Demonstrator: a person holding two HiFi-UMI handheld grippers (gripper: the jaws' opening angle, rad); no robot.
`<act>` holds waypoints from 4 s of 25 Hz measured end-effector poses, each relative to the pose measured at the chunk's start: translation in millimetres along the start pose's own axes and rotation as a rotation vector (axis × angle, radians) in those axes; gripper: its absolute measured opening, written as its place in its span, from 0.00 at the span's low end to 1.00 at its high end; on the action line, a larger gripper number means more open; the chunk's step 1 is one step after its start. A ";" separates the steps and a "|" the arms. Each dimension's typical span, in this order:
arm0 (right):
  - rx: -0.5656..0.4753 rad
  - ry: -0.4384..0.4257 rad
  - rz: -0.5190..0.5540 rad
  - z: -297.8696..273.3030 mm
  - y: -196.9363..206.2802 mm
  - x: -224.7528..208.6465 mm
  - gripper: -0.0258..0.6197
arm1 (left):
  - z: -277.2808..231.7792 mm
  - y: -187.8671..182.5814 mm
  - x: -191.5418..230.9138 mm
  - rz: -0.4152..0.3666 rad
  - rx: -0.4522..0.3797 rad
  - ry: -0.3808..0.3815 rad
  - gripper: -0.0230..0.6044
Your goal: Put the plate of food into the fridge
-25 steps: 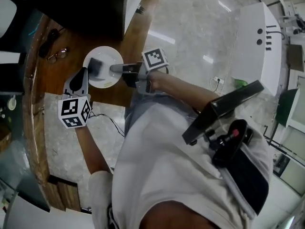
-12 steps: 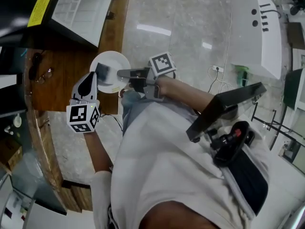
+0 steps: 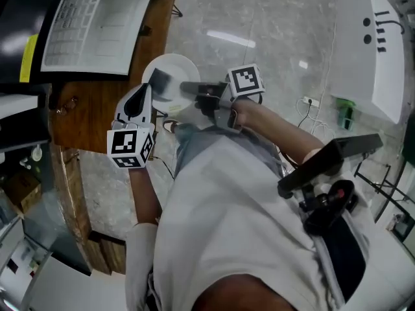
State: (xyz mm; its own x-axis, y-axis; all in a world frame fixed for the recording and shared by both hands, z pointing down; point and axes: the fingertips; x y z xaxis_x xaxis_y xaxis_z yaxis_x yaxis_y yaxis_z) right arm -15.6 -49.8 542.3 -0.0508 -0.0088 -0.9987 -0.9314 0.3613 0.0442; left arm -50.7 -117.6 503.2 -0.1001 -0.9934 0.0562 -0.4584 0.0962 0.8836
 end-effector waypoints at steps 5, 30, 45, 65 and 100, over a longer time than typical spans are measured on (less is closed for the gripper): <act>-0.021 -0.018 -0.026 58.2 -43.1 7.5 0.10 | -44.7 -38.2 -47.9 -0.019 -0.011 -0.014 0.07; 0.199 -0.144 0.043 -69.8 -355.9 56.2 0.10 | -205.2 -186.1 108.5 0.114 -0.198 -0.431 0.07; 0.461 -0.149 -0.050 -210.3 -407.1 98.4 0.10 | -224.1 -249.9 171.9 0.157 -0.277 -0.624 0.07; 0.607 -0.142 -0.027 -255.7 -418.9 108.0 0.34 | -265.1 -245.5 223.0 0.230 -0.203 -0.743 0.07; 0.456 -0.164 1.451 -277.0 -422.9 135.2 0.08 | -242.2 -261.5 276.1 0.237 -0.273 -0.938 0.07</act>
State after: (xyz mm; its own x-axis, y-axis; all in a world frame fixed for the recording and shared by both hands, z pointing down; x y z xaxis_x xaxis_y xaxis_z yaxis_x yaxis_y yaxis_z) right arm 271.6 -462.1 395.9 -0.7243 0.6829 -0.0951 0.0735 0.2136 0.9741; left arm 255.4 -432.2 400.2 -0.8717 -0.4883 -0.0401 -0.1295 0.1507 0.9801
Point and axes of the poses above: the fingertips, and each gripper's own axes: z backward along the fingers, x to its left, y out of its underside, and after that the axes turned 2 degrees about -y, right-handed
